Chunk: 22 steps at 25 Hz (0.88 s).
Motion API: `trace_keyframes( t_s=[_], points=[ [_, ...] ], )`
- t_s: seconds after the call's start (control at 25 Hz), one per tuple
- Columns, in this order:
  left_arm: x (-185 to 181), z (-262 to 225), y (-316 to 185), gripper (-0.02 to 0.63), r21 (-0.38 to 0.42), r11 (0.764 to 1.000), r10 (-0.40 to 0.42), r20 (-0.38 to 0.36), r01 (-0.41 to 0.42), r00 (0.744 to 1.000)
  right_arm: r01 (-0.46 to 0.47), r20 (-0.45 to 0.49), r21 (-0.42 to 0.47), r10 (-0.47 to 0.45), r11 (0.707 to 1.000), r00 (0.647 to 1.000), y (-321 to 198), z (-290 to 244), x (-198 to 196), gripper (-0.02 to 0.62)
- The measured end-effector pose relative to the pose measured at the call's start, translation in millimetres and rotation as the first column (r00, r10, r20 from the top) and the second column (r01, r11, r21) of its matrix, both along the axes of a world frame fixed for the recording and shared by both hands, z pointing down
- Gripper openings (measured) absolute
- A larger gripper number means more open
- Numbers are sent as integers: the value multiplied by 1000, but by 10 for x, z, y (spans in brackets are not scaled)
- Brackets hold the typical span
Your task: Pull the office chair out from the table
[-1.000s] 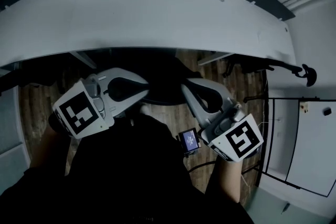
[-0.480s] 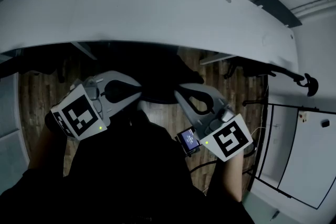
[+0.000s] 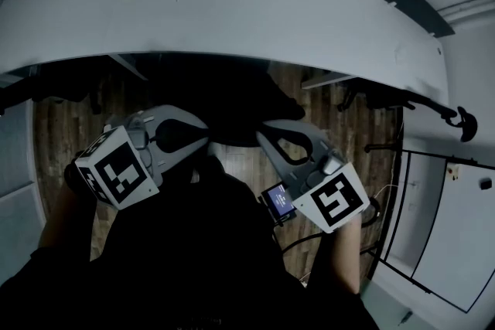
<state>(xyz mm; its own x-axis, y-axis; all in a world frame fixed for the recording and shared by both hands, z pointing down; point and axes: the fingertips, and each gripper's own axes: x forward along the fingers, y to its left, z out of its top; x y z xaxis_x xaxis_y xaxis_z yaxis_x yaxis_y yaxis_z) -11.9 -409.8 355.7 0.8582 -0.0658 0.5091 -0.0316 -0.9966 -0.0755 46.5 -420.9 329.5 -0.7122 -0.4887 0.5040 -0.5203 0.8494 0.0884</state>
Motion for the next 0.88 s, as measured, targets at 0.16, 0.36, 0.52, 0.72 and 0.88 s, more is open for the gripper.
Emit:
trace_keyframes(
  t_s=[0.16,0.36,0.52,0.72,0.88],
  points=[
    [10,44,-20,26,-5,1000,-10,7,10,1000,25,-30,-23,-25,999,999,40,94,8,15],
    [97,78,-51,121,14,1000,-20,23,20,1000,32,-75,-24,-33,999,997,24,198,45,43],
    [130,215,-100,300,114,993,-12,91,2,996,73,-163,-53,-81,996,983,57,364,73,191],
    [160,590,-114,418,279,951,43,302,-132,952,147,-298,-89,-167,985,940,110,736,107,319],
    [202,896,-155,450,322,918,67,448,-231,891,180,-361,-111,-208,977,909,66,1014,113,359]
  ],
)
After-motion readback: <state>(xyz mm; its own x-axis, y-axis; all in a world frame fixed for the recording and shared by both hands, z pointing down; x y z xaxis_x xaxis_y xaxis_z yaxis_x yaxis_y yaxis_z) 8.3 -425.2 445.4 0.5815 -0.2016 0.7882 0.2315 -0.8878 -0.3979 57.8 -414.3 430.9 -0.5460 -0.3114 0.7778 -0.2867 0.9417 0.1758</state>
